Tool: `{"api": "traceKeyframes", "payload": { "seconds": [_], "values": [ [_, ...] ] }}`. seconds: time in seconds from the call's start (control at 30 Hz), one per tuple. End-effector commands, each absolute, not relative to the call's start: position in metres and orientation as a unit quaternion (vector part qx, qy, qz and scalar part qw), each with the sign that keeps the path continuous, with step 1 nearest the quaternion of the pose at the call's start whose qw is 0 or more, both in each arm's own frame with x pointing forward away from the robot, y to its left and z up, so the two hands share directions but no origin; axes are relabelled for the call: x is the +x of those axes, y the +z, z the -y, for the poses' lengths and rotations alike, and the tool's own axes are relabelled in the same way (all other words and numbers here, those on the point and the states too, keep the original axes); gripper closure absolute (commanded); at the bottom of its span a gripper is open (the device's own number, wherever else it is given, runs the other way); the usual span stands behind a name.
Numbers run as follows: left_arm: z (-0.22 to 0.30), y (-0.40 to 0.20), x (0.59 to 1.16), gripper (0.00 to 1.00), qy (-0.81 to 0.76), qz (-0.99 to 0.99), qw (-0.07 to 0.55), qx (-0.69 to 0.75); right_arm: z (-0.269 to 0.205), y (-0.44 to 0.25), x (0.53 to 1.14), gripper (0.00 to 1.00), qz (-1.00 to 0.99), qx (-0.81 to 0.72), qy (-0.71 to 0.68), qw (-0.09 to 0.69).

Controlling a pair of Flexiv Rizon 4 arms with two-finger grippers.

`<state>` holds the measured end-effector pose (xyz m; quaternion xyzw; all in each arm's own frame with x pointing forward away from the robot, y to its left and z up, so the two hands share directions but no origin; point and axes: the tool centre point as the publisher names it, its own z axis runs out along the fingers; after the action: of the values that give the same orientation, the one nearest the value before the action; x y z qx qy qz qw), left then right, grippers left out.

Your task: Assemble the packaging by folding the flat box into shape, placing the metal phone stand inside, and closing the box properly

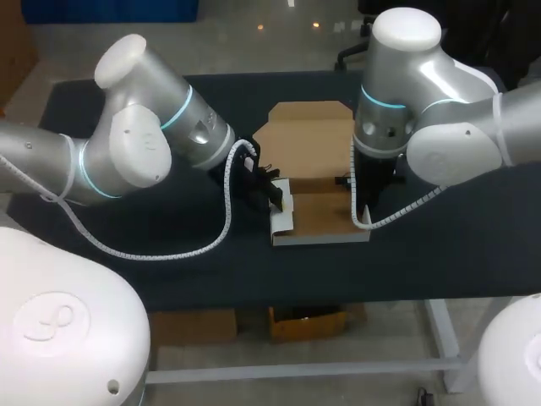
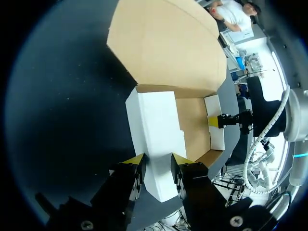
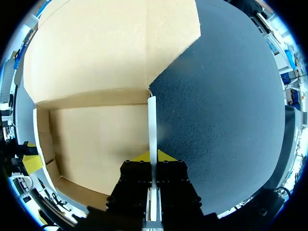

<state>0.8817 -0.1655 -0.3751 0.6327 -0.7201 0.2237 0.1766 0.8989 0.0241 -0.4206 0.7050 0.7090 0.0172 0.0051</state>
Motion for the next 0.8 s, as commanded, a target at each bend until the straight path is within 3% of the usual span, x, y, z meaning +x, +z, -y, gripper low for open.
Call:
{"api": "traceKeyframes", "payload": {
  "seconds": [0.03,0.8],
  "values": [
    [0.17,-0.379,0.888,0.66,0.181,0.726,0.138,0.649,-0.025,-0.421,0.899,1.0,-0.709,0.705,0.017,0.005],
    [0.166,-0.393,0.898,0.74,0.108,0.697,0.054,0.707,-0.025,-0.421,0.899,1.0,-0.709,0.705,0.017,0.005]
  ]
}}
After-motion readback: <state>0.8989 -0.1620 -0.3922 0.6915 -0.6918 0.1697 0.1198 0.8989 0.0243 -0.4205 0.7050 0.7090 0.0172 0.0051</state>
